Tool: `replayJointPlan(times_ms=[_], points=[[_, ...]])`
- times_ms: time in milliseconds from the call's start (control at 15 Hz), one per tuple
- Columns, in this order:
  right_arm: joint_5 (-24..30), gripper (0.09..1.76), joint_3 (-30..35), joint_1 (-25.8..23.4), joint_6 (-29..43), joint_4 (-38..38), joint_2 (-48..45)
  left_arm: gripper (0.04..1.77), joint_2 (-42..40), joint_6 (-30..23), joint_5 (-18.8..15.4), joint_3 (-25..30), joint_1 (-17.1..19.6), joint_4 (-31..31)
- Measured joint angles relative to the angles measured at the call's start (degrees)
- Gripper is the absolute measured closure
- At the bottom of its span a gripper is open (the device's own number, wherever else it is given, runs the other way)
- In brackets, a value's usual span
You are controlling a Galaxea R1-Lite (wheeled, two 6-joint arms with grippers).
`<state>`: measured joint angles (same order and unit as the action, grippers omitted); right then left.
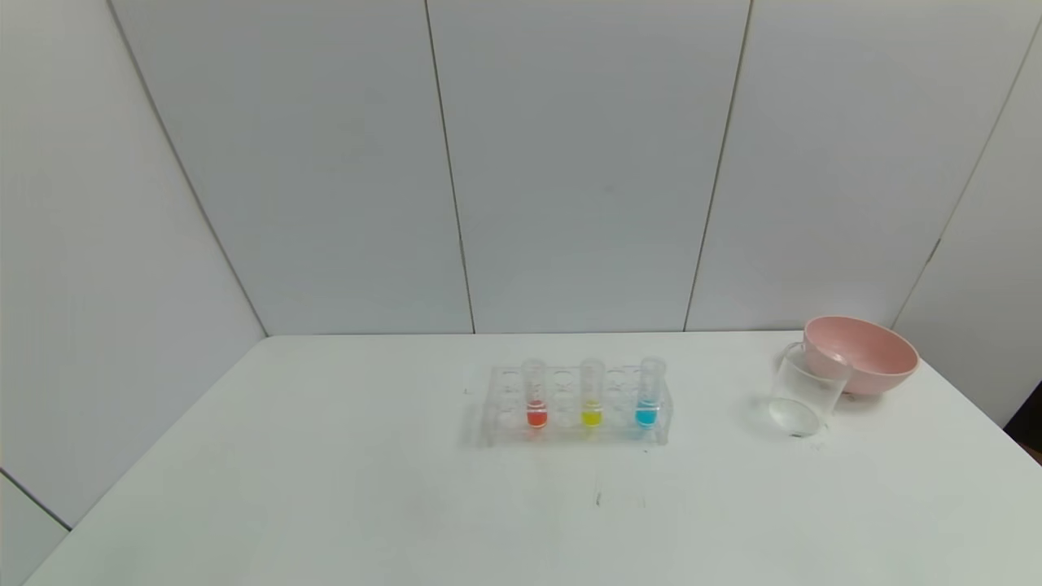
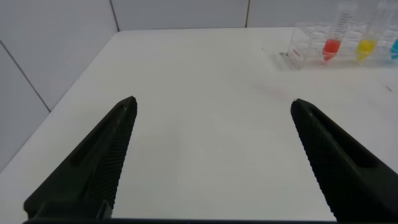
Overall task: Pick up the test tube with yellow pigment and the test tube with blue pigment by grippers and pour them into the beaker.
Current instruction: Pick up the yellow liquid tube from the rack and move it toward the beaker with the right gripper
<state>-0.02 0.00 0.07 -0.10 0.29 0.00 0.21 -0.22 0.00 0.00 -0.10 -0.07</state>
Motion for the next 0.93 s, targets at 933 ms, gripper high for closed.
replayJointPlan(times_ms=[933], points=[[-0.07, 0.14, 0.00, 0.00, 0.17, -0.40, 0.00, 0.05, 0.00, -0.02, 0.00, 0.00, 0.00, 0.00]])
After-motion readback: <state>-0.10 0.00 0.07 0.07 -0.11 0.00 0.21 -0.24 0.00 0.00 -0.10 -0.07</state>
